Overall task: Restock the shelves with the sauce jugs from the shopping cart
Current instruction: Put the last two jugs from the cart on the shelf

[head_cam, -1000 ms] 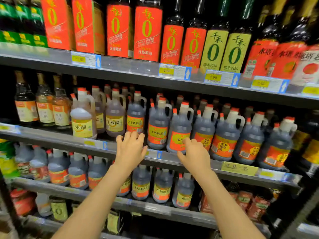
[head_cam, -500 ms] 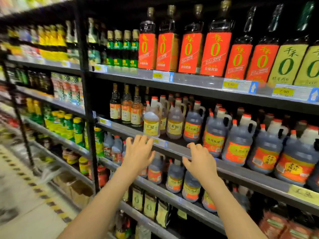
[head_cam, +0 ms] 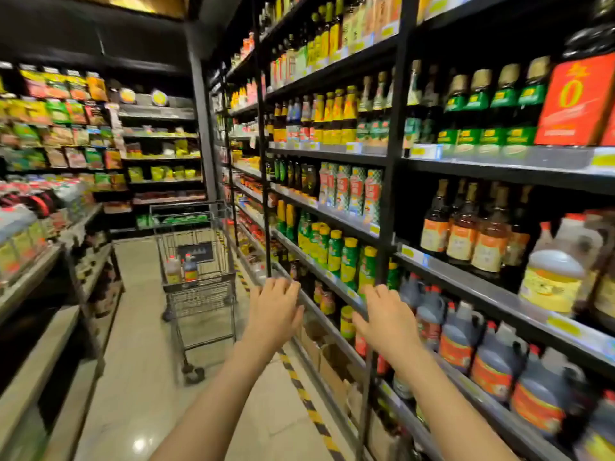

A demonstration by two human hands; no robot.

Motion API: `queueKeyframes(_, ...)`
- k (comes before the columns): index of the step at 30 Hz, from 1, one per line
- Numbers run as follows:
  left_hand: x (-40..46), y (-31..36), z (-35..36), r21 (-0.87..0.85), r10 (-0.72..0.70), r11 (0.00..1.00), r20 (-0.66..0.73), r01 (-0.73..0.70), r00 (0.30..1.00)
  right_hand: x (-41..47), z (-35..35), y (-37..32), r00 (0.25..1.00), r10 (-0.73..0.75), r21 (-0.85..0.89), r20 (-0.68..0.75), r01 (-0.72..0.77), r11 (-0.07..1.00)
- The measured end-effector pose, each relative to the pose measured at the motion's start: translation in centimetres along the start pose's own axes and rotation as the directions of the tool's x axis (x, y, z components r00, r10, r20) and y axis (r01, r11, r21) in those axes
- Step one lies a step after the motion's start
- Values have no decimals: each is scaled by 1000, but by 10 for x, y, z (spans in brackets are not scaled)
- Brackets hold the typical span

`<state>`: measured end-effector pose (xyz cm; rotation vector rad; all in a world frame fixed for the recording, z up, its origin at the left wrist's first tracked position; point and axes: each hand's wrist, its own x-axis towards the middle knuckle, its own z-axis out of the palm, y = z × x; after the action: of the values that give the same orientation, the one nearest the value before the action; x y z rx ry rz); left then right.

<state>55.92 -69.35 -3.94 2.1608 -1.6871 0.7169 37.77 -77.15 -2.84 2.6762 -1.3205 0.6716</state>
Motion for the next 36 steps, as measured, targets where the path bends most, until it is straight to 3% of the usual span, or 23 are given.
queueKeyframes(11,-17,-218,35,159,-266,953,43,256,963,117,102,-180,972,-197,119,125,183,976)
queueKeyframes(20,42,-307,112,231,-450,876,79,423,889,241,199,-229,951,-267,186,157,237,954)
queueKeyframes(36,217,-484,264,229,-538,836,164,499,827,517,363,-295,885,-391,223,253,340,913)
